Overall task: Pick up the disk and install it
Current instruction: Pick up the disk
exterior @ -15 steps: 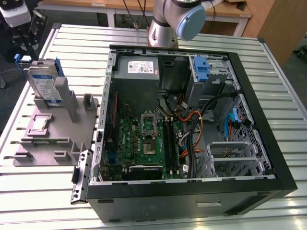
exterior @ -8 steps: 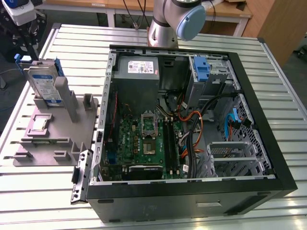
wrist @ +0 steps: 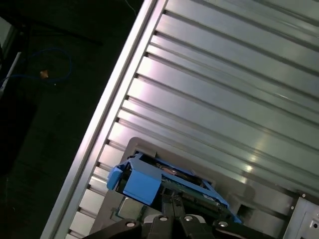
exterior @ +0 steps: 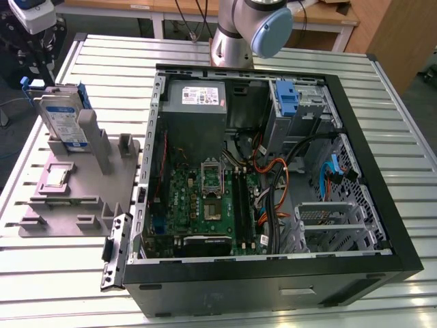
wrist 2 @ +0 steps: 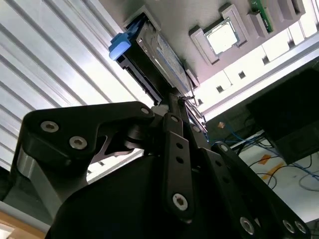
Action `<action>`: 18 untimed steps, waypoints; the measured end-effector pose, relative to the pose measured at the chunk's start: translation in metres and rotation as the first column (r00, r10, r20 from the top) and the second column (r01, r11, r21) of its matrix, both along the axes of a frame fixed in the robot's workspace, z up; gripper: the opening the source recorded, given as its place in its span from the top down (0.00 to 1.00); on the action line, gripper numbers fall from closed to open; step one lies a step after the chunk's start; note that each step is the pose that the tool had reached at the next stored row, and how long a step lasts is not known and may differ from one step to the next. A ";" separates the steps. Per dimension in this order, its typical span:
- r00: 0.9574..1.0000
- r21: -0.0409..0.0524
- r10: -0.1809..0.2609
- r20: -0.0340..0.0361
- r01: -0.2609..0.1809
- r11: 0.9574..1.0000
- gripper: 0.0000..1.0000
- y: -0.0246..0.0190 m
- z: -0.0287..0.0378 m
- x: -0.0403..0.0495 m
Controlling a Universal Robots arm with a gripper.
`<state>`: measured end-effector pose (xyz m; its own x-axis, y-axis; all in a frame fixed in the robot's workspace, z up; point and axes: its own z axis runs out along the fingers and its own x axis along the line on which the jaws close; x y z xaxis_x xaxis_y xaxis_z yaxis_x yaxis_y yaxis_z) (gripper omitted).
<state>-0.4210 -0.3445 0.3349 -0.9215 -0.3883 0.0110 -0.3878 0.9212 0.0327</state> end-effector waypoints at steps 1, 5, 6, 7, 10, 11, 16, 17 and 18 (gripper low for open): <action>1.000 0.000 0.011 0.000 -0.011 1.000 0.89 0.0000 0.0000 0.0000; 0.998 0.001 0.057 0.000 -0.057 0.998 0.89 0.0000 0.0000 0.0000; 0.998 0.001 0.067 0.000 -0.067 0.998 0.89 0.0000 0.0000 0.0000; 0.997 0.001 0.078 0.000 -0.078 0.997 0.89 0.0000 0.0000 0.0000; 0.994 0.001 0.109 0.000 -0.109 0.994 0.89 0.0000 0.0000 0.0000; 0.993 0.001 0.118 0.000 -0.118 0.993 0.89 0.0000 0.0000 0.0000; 0.987 0.001 0.160 0.000 -0.160 0.987 0.89 0.0000 0.0000 0.0000; 0.986 0.001 0.167 0.000 -0.167 0.986 0.89 0.0000 0.0000 0.0000; 0.985 0.001 0.174 0.000 -0.174 0.985 0.89 0.0000 0.0000 0.0000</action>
<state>-0.4209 -0.3445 0.3348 -0.8400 -0.5424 0.0101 -0.5419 0.8398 0.0339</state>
